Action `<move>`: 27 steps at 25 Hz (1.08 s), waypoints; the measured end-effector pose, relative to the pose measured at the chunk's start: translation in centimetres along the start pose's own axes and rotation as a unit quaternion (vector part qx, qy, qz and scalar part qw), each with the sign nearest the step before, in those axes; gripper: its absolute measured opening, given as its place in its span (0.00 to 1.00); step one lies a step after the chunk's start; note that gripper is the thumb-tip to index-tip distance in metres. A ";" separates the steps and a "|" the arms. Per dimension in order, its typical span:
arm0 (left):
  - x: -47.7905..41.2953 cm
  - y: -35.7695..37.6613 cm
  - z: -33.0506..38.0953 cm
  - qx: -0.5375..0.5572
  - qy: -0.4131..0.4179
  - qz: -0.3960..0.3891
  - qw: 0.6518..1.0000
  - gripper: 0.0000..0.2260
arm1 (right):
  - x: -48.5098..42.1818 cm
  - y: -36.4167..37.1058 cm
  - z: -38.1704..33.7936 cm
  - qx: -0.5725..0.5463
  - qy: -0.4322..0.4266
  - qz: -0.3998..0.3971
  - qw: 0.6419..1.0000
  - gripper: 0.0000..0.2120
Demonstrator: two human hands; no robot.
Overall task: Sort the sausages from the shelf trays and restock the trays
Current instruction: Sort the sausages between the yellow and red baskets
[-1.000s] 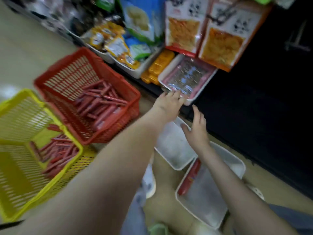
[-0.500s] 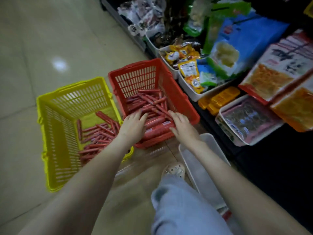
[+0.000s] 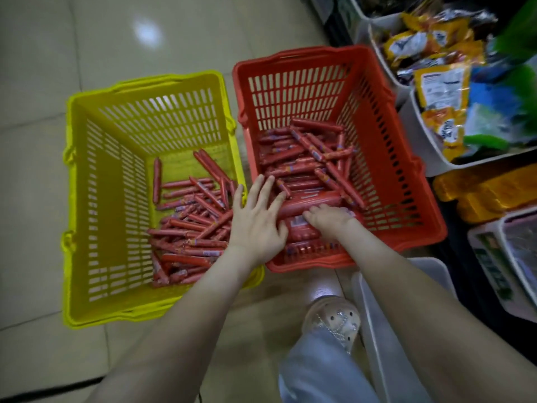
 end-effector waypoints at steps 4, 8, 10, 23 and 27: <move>-0.2 0.3 0.1 -0.016 -0.013 -0.040 0.999 0.29 | 2.4 -1.8 1.6 -0.062 0.026 0.126 0.990 0.29; 0.7 -0.7 1.6 -0.055 -0.067 -0.132 0.988 0.28 | 14.1 -3.3 4.5 -0.222 0.021 0.393 0.892 0.35; 1.5 -3.3 5.3 -0.010 -0.061 -0.115 0.991 0.26 | 21.0 -1.2 5.8 -0.293 0.044 0.490 0.820 0.32; 18.7 -8.0 49.6 -0.125 0.456 -0.177 0.863 0.27 | 47.4 36.2 6.3 -0.713 0.316 0.476 0.406 0.28; 23.2 1.9 49.6 -0.118 0.411 -0.222 0.876 0.28 | 43.2 48.1 0.2 -0.799 0.367 0.363 0.310 0.22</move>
Point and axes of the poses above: each hand's wrist, its own x-axis away from the middle knuckle, its own y-axis out of the palm, z = x × y, the point moved 9 cm from there along -x, towards the middle knuckle, and after that the axes turned 15 degrees about -z, right-handed, at the moved point
